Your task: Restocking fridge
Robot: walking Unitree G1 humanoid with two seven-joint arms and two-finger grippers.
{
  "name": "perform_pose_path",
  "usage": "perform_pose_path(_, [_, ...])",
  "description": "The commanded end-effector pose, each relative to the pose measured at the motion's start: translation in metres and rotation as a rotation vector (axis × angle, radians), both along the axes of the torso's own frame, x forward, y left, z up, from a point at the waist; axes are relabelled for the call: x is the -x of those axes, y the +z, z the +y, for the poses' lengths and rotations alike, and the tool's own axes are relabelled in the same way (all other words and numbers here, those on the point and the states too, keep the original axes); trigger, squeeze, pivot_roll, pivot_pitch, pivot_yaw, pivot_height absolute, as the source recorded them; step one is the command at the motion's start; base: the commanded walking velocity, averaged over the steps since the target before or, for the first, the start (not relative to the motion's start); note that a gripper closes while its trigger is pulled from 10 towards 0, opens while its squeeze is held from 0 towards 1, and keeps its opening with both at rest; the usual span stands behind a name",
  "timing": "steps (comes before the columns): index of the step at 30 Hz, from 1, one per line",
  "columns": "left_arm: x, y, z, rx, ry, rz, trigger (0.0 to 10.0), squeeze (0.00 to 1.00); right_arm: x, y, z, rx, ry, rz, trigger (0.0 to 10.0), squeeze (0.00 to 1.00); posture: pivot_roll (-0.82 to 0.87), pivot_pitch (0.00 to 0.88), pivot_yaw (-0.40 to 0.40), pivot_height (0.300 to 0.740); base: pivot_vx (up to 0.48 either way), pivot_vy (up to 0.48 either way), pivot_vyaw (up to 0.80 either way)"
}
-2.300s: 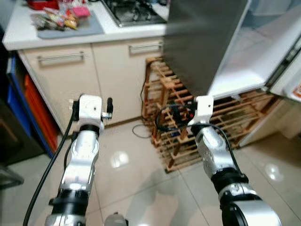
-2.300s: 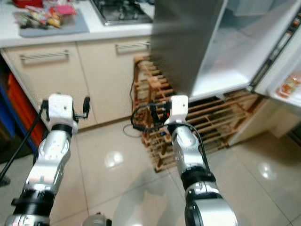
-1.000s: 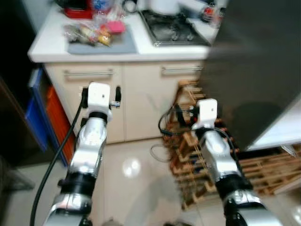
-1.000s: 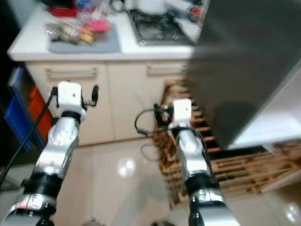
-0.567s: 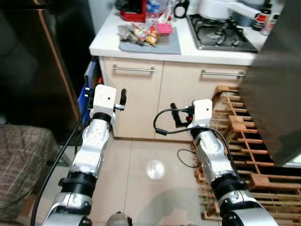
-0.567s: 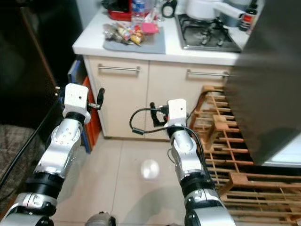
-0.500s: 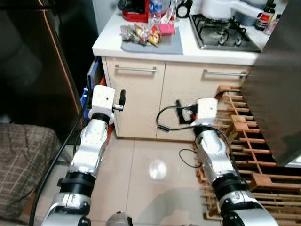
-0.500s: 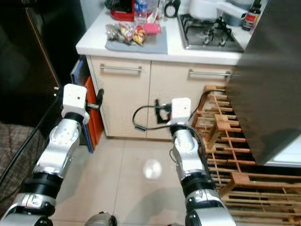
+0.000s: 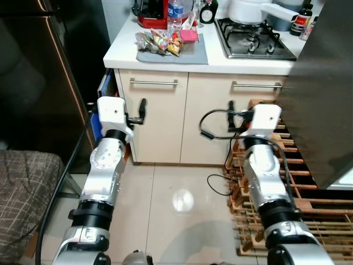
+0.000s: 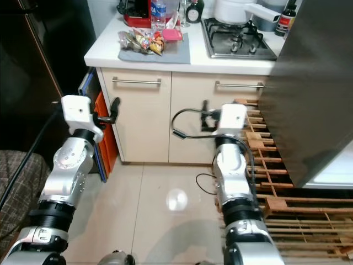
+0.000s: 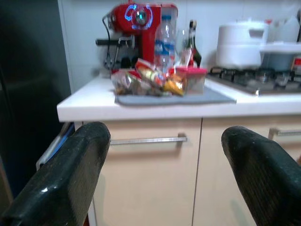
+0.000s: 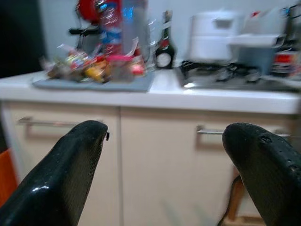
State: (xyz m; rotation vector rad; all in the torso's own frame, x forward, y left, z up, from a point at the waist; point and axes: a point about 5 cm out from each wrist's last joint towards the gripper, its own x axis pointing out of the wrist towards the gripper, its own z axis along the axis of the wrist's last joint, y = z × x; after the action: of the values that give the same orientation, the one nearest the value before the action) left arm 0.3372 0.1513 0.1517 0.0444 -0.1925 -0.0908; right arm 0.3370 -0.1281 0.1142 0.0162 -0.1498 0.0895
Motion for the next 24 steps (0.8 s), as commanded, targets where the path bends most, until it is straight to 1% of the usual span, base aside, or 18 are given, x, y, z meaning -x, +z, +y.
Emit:
perform_pose_path(1, [-0.0003, 0.0100, 0.0023, 0.010, 0.018, -0.050, 10.0, 0.00, -0.0010, 0.0017, -0.0021, -0.007, -0.004, 0.008, 10.0, 0.00, 0.01, 0.000, -0.007, 0.740, 0.480, 0.000, 0.00])
perform_pose_path(5, [0.0001, 0.0107, 0.0012, 0.002, 0.010, -0.057, 10.0, 0.00, -0.0025, -0.0033, 0.0005, -0.008, 0.002, 0.048, 10.0, 0.00, 0.02, 0.000, -0.011, 0.740, 0.480, 0.000, 0.00])
perform_pose_path(7, [0.0003, 0.0113, 0.0012, -0.004, 0.007, -0.061, 10.0, 0.00, -0.0023, -0.0030, 0.0013, -0.018, 0.006, 0.047, 10.0, 0.00, 0.02, 0.000, -0.014, 0.740, 0.480, 0.000, 0.69])
perform_pose_path(10, [0.0007, 0.0137, -0.0004, -0.019, 0.004, -0.074, 10.0, 0.00, -0.0030, -0.0019, 0.0032, -0.003, 0.016, 0.046, 10.0, 0.00, 0.03, 0.000, -0.020, 0.740, 0.480, 0.000, 0.67])
perform_pose_path(19, [0.0030, 0.0166, -0.0009, -0.039, -0.018, -0.090, 10.0, 0.00, -0.0060, -0.0002, 0.0015, -0.015, -0.011, 0.047, 10.0, 0.00, 0.03, 0.000, -0.002, 0.740, 0.480, 0.000, 0.00])
perform_pose_path(24, [0.0017, 0.0187, -0.0023, -0.062, -0.038, -0.095, 10.0, 0.00, -0.0054, 0.0005, 0.0040, -0.017, -0.010, 0.041, 10.0, 0.00, 0.03, 0.000, 0.006, 0.740, 0.480, 0.000, 0.00])
